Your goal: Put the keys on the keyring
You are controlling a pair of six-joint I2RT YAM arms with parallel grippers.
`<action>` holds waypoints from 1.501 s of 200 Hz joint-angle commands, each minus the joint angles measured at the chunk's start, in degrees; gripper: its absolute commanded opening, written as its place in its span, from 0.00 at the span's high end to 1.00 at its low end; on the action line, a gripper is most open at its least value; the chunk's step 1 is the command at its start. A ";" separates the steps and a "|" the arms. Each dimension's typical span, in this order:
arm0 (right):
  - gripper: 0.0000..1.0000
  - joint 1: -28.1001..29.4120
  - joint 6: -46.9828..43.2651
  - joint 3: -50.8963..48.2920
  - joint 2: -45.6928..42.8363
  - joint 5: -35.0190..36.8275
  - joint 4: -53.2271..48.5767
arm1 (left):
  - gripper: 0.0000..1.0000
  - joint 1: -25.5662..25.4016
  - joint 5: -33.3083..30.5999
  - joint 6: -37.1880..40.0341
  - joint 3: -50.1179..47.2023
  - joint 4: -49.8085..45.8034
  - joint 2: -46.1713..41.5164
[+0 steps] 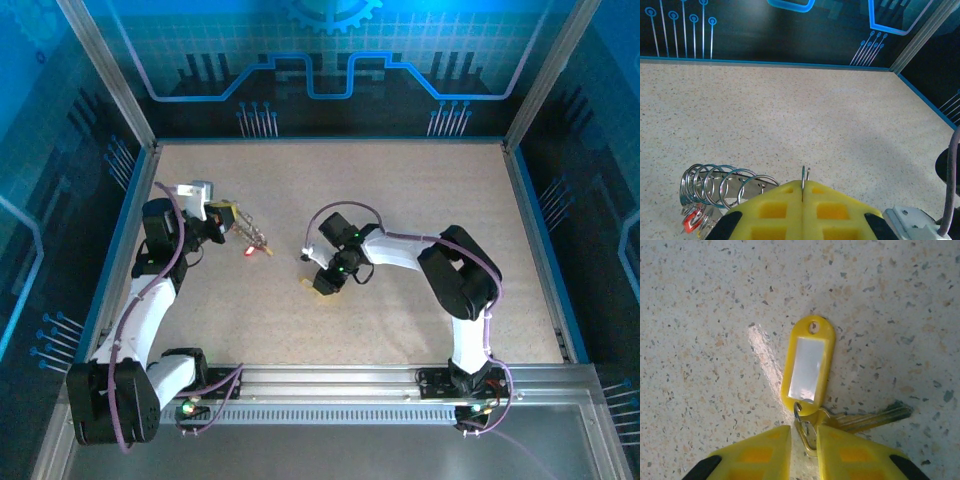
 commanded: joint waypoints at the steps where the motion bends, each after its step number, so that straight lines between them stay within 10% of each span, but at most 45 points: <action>1: 0.73 0.89 -0.96 0.02 -0.15 -1.90 1.62 | 1.00 -0.40 1.55 1.11 2.58 1.65 -1.28; 158: 0.79 1.79 -1.18 -2.25 -0.76 -1.12 2.50 | 1.00 -0.94 1.18 1.59 2.42 1.12 -2.06; 209: 0.96 1.90 -1.04 -2.83 -1.84 -0.85 3.44 | 1.00 -1.23 0.70 1.96 2.32 0.95 -2.18; 300: 1.00 0.53 1.01 -11.75 -16.63 -1.41 13.54 | 1.00 -5.49 4.09 9.79 3.24 -1.31 -3.37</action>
